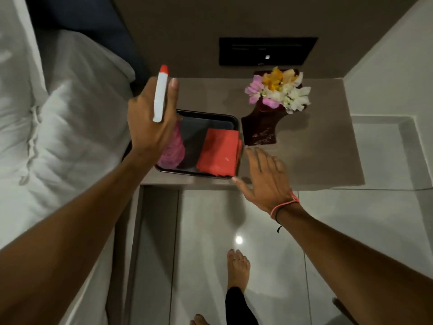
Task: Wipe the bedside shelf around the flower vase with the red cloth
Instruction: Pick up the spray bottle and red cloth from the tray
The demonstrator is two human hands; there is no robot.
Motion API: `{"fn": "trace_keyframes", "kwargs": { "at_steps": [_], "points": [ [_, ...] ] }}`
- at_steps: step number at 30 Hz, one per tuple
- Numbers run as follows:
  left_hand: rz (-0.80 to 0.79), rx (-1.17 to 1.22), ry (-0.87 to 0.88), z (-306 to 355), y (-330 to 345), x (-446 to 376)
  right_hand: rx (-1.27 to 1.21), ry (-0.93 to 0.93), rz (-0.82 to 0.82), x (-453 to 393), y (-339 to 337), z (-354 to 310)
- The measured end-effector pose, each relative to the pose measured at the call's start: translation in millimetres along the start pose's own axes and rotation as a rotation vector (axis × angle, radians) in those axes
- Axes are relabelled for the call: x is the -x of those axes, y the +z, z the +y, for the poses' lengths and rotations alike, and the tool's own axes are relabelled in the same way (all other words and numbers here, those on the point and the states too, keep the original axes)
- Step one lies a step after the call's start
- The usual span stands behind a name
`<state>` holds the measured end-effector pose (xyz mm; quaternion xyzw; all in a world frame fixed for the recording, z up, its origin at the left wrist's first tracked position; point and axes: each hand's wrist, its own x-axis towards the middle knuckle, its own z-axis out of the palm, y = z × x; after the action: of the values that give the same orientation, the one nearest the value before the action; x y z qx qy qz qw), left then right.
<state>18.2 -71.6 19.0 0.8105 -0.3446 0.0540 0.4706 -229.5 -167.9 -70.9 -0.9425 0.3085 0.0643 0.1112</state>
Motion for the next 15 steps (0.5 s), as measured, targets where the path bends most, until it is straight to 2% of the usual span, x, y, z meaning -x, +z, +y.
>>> {"fn": "trace_keyframes", "kwargs": {
  "at_steps": [7,10,15],
  "points": [
    [0.144,0.092,-0.128,-24,38,-16,-0.067,-0.051,0.09,-70,7,-29],
    [0.148,0.132,-0.134,-34,47,-12,-0.147,-0.021,0.023,-105,9,-34],
    [0.118,0.136,-0.147,-42,53,-4,-0.048,0.088,-0.142,-138,7,-32]
  ]
}}
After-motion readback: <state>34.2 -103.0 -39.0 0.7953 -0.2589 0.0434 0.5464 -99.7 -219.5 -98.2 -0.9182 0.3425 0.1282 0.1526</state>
